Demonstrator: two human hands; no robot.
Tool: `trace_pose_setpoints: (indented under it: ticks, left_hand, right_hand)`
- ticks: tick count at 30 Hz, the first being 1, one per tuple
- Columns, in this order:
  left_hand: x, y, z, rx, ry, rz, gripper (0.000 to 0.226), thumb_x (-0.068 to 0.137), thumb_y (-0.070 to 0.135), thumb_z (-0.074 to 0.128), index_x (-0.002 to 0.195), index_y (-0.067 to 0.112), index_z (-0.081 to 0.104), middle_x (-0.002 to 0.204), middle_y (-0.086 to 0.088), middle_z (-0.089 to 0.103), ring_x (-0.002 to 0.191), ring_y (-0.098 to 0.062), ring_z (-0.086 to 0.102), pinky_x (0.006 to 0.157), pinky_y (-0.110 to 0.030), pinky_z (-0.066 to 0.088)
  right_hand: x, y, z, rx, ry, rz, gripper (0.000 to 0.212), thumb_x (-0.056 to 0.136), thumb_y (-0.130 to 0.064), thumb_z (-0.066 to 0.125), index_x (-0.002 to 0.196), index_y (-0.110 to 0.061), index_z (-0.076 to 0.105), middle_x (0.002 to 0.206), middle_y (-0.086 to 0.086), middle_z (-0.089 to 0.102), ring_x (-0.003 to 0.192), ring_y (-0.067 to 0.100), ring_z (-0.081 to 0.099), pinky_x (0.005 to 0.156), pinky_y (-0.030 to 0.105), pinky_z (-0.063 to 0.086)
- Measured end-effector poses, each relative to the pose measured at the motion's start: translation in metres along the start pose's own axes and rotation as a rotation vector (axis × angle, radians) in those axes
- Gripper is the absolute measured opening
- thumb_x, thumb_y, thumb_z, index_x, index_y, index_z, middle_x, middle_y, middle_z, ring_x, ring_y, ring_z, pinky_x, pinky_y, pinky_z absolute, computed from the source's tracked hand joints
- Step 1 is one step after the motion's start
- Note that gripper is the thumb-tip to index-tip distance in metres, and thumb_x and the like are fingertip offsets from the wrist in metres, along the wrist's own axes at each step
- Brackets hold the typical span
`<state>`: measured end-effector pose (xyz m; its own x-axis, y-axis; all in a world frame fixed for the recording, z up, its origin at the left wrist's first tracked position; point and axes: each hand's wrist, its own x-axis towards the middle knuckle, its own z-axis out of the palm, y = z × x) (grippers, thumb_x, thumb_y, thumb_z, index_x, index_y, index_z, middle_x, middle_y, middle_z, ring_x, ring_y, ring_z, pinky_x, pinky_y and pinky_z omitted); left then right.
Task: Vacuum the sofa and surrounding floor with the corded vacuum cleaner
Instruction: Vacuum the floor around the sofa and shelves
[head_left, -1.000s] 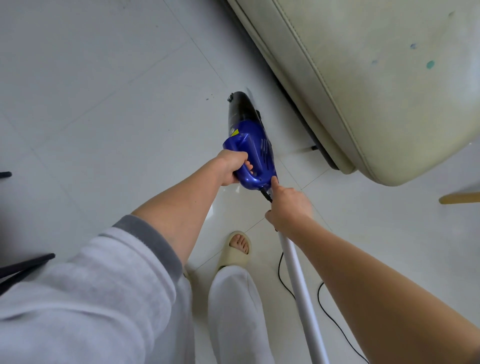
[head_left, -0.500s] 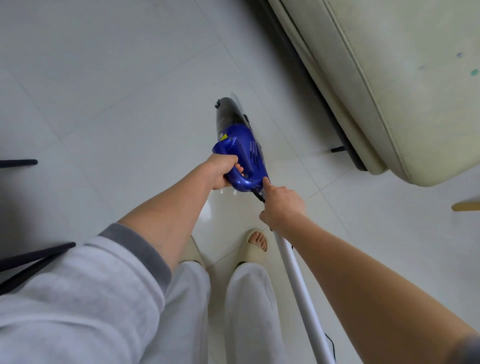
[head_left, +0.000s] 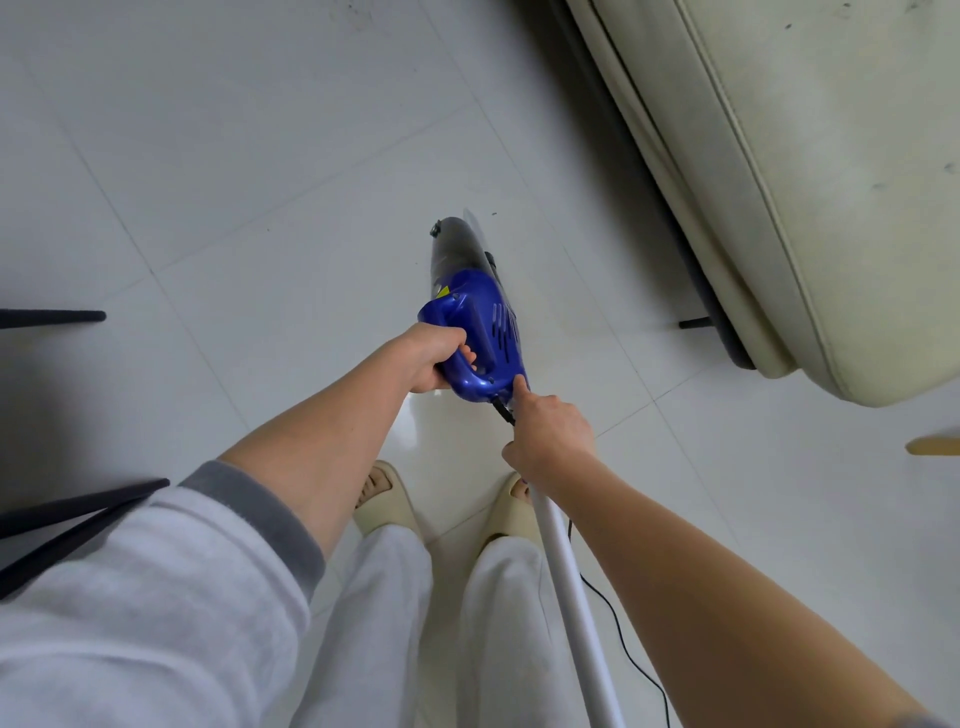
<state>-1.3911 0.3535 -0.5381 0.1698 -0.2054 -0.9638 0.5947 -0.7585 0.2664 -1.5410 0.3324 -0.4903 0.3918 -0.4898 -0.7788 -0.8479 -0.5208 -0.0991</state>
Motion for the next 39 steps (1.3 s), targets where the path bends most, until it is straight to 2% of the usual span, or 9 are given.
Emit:
trace_pose_setpoints:
  ticks: [5,10,15,19,24,29,39]
  left_hand:
    - [-0.005,0.008,0.014,0.049,-0.023,-0.003,0.013,0.093,0.001,0.046,0.084,0.007,0.053,0.067,-0.004,0.052,0.061,-0.013,0.053,0.06,-0.027,0.051]
    - [-0.005,0.011,0.04,0.064,-0.038,0.003,0.014,0.093,0.002,0.046,0.083,0.007,0.053,0.068,-0.004,0.053,0.062,-0.013,0.054,0.062,-0.028,0.051]
    - [-0.003,0.004,0.057,0.022,-0.035,0.018,0.011,0.094,0.003,0.047,0.086,0.006,0.054,0.07,-0.004,0.054,0.064,-0.014,0.055,0.071,-0.031,0.052]
    - [-0.002,-0.004,0.049,0.008,-0.006,0.015,0.011,0.093,0.002,0.048,0.085,0.007,0.054,0.072,-0.005,0.055,0.065,-0.015,0.056,0.074,-0.032,0.052]
    - [0.0,-0.002,0.027,-0.017,0.041,0.02,0.012,0.092,0.0,0.047,0.086,0.007,0.054,0.071,-0.005,0.054,0.064,-0.014,0.055,0.068,-0.031,0.052]
    - [-0.001,0.001,0.018,-0.05,0.038,0.01,0.015,0.09,-0.002,0.045,0.082,0.007,0.053,0.067,-0.004,0.052,0.06,-0.014,0.052,0.062,-0.028,0.051]
    - [-0.02,-0.019,0.021,-0.13,0.009,-0.053,0.013,0.091,-0.001,0.046,0.084,0.007,0.054,0.068,-0.004,0.052,0.062,-0.014,0.053,0.064,-0.029,0.051]
  right_hand:
    - [-0.003,0.011,-0.005,0.035,0.008,0.028,0.063,0.084,-0.008,0.054,0.14,-0.02,0.028,0.069,-0.001,0.036,0.075,0.024,0.048,0.059,0.031,0.037]
    - [-0.005,0.03,-0.009,0.064,0.009,0.072,0.064,0.084,-0.008,0.054,0.141,-0.02,0.028,0.074,0.0,0.041,0.076,0.024,0.049,0.06,0.031,0.039]
    - [-0.006,0.046,-0.01,0.054,0.002,0.09,0.063,0.083,-0.009,0.056,0.139,-0.021,0.03,0.072,-0.001,0.041,0.076,0.023,0.053,0.06,0.031,0.042]
    - [-0.006,0.043,-0.008,0.045,-0.008,0.06,0.067,0.084,-0.008,0.055,0.142,-0.022,0.027,0.083,0.002,0.046,0.077,0.023,0.05,0.061,0.031,0.04]
    - [0.002,0.029,-0.008,0.006,-0.014,-0.009,0.072,0.085,-0.008,0.057,0.147,-0.021,0.022,0.084,0.002,0.046,0.077,0.023,0.048,0.06,0.031,0.038]
    - [0.006,0.021,-0.011,-0.035,-0.021,-0.034,0.07,0.083,-0.008,0.058,0.144,-0.018,0.025,0.07,0.0,0.038,0.073,0.022,0.048,0.058,0.03,0.038]
    - [-0.017,0.026,-0.011,-0.088,-0.068,-0.041,0.071,0.086,-0.008,0.053,0.148,-0.021,0.021,0.073,0.0,0.04,0.076,0.02,0.05,0.061,0.03,0.04]
